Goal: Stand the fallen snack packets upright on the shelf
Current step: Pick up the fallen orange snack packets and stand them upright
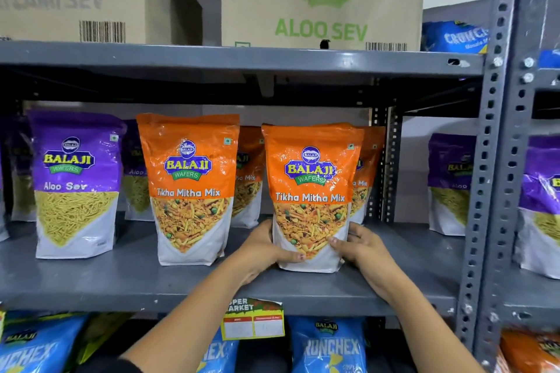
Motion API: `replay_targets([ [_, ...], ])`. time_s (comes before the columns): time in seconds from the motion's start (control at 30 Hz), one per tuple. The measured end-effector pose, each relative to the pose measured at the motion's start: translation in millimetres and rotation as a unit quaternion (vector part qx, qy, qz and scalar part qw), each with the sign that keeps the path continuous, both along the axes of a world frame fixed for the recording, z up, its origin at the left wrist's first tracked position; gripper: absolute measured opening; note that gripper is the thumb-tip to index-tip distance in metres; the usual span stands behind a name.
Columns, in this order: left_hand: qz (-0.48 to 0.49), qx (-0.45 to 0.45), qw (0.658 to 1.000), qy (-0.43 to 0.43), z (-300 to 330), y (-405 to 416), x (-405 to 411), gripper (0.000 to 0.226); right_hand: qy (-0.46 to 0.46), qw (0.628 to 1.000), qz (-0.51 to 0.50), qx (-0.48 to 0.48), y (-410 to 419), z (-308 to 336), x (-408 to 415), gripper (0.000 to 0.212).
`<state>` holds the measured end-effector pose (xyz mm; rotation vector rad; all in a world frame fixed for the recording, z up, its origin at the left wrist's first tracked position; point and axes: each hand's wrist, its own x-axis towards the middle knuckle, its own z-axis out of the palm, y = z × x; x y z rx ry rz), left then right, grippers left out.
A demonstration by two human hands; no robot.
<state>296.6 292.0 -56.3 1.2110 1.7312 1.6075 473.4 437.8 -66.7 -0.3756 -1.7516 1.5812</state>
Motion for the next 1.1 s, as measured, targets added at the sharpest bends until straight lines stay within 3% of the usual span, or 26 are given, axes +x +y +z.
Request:
replay_targets([
  [0.27, 0.006, 0.000, 1.000, 0.013, -0.3, 39.4, 31.5, 0.096, 0.079, 0.986, -0.117, -0.093, 8.7, 0.1, -1.5, 0.024],
  [0.47, -0.001, -0.019, 1.000, 0.019, 1.8, 57.6, 47.0, 0.102, 0.120, 0.971, -0.180, -0.105, 8.4, 2.2, 1.5, 0.013],
  [0.67, 0.004, -0.024, 0.999, 0.023, 4.4, 63.8, 54.1, 0.103, 0.132, 0.964, -0.199, -0.119, 7.9, 4.3, 4.9, 0.017],
  [0.73, 0.007, -0.025, 0.999, 0.024, 4.9, 63.0, 56.2, 0.094, 0.129, 0.963, -0.205, -0.117, 7.3, 3.3, 4.8, 0.015],
  [0.9, -0.005, -0.012, 0.999, 0.038, 9.6, 56.7, 64.2, 0.061, 0.113, 0.964, -0.220, -0.099, 7.1, 1.7, 3.0, 0.041],
  [1.03, -0.019, -0.008, 0.999, 0.051, 12.0, 52.3, 71.0, 0.051, 0.110, 0.965, -0.220, -0.091, 4.2, 2.3, 3.8, 0.039],
  [1.1, -0.052, -0.007, 0.998, 0.035, 11.3, 44.8, 69.2, 0.057, 0.107, 0.964, -0.232, -0.075, 0.4, 4.1, 5.7, 0.043],
])
